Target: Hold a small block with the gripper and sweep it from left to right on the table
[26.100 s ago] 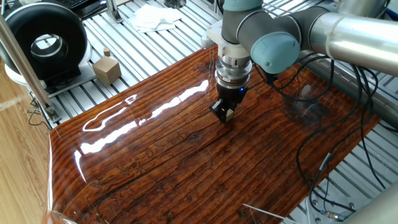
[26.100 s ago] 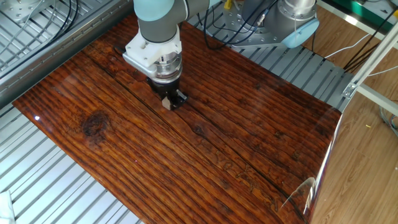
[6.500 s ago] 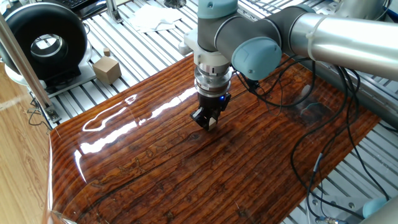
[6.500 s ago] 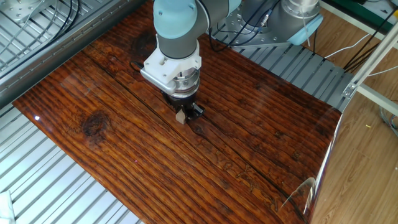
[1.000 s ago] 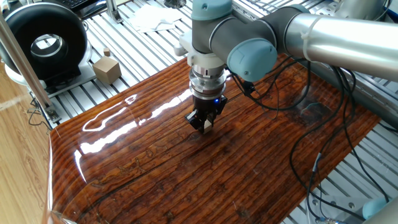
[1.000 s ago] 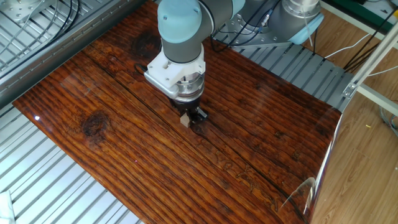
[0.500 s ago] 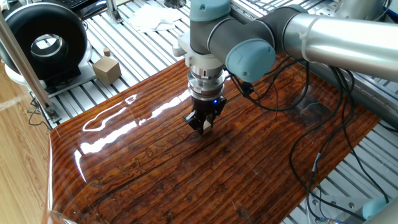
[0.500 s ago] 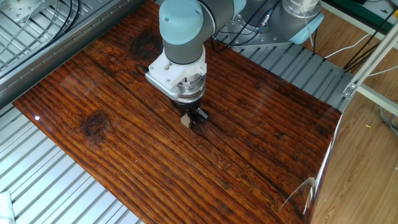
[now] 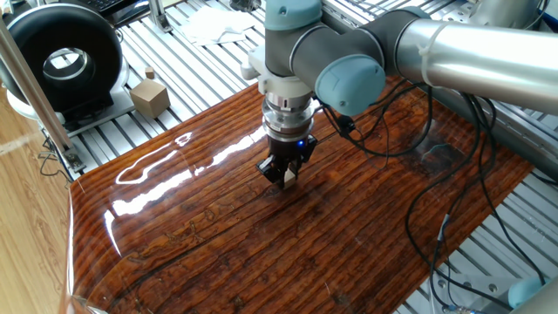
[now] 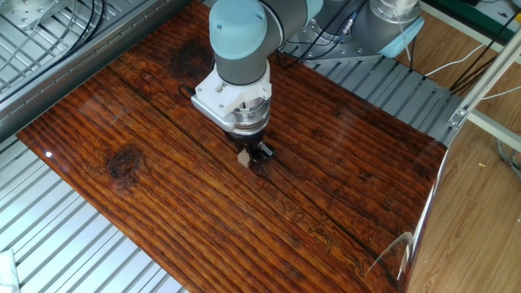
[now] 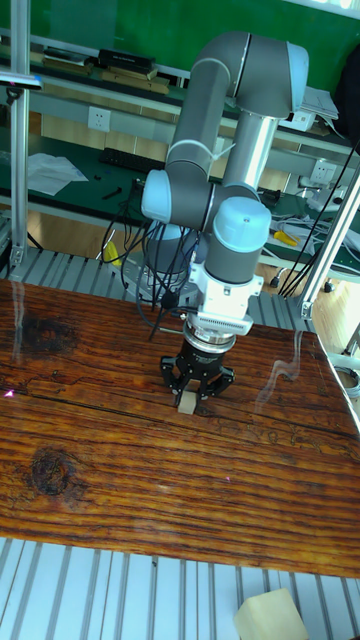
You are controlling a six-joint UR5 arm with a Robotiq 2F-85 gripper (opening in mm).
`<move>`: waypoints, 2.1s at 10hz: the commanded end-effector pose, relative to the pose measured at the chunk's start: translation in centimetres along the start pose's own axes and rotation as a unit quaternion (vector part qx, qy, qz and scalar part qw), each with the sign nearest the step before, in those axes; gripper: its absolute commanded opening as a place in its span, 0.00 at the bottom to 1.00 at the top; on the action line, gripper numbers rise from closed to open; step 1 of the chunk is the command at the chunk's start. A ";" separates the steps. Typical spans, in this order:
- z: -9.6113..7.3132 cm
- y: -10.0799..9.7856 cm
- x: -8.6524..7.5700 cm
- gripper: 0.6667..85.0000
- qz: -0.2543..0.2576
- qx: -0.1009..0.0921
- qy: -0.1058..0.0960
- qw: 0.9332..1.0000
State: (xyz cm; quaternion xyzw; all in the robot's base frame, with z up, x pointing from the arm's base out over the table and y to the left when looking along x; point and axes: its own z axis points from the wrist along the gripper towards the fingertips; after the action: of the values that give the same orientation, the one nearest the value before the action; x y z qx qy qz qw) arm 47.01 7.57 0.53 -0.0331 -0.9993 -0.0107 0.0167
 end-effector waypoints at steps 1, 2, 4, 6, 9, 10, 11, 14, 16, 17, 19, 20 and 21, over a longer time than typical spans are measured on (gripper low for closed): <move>-0.1 0.4 -0.1 0.00 0.006 -0.008 0.000 1.000; -0.1 0.5 -0.1 0.00 0.007 -0.008 0.000 1.000; -0.1 0.7 -0.1 0.00 0.009 -0.008 0.000 1.000; -0.1 1.0 0.1 0.00 0.012 -0.011 0.003 1.000; -0.1 1.3 0.2 0.00 0.014 -0.013 0.004 1.000; -0.1 1.3 0.2 0.00 0.014 -0.013 0.004 1.000; -0.1 1.4 0.2 0.00 0.015 -0.014 0.005 1.000; 0.0 1.7 0.2 0.00 0.016 -0.017 0.005 1.000; -0.1 2.0 0.2 0.00 0.017 -0.019 0.005 1.000; -0.1 2.1 0.2 0.00 0.018 -0.019 0.005 1.000; -0.1 2.2 0.2 0.00 0.019 -0.020 0.005 1.000; 0.0 2.2 0.2 0.00 0.018 -0.020 0.005 1.000; 0.0 2.2 0.2 0.00 0.018 -0.021 0.005 1.000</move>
State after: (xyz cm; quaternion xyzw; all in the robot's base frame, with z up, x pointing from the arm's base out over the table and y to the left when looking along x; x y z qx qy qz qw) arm 46.85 9.49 0.51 -0.0472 -0.9984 -0.0247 0.0215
